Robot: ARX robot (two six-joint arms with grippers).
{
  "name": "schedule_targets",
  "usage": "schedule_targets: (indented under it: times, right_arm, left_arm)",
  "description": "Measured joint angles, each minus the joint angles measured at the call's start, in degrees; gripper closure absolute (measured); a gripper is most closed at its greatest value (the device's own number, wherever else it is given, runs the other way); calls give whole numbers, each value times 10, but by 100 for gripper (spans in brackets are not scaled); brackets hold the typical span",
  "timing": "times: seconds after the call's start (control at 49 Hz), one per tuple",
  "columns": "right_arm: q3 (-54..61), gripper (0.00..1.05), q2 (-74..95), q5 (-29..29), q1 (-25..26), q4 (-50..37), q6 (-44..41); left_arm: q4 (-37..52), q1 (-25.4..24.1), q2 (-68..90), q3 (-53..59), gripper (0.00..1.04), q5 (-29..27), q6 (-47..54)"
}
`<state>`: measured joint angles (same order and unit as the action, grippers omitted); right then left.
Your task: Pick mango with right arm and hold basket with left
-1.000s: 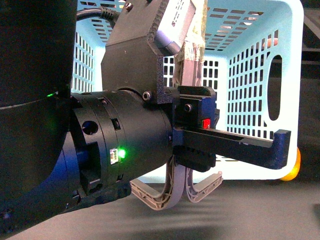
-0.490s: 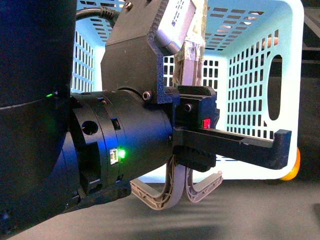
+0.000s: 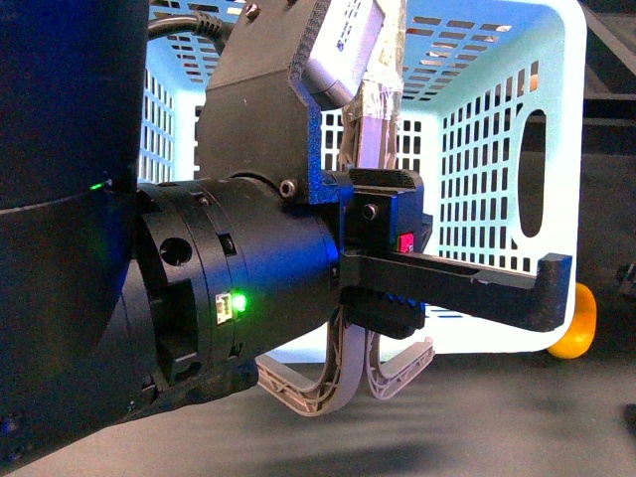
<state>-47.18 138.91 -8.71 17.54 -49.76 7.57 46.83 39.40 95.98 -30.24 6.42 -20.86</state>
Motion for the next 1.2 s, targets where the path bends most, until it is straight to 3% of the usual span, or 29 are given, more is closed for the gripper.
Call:
schedule_targets:
  times: [0.449,1.143,1.204]
  right_arm:
    - [-100,8,134,2,-27,19,3]
    - [-195,8,204,17,-41,67,13]
    - [-197,14,207,18,-41,69,14]
  left_arm:
    - [0,0,0,0,97,1,0]
    - [0,0,0,0,97,1,0]
    - [0,0,0,0,97,1,0]
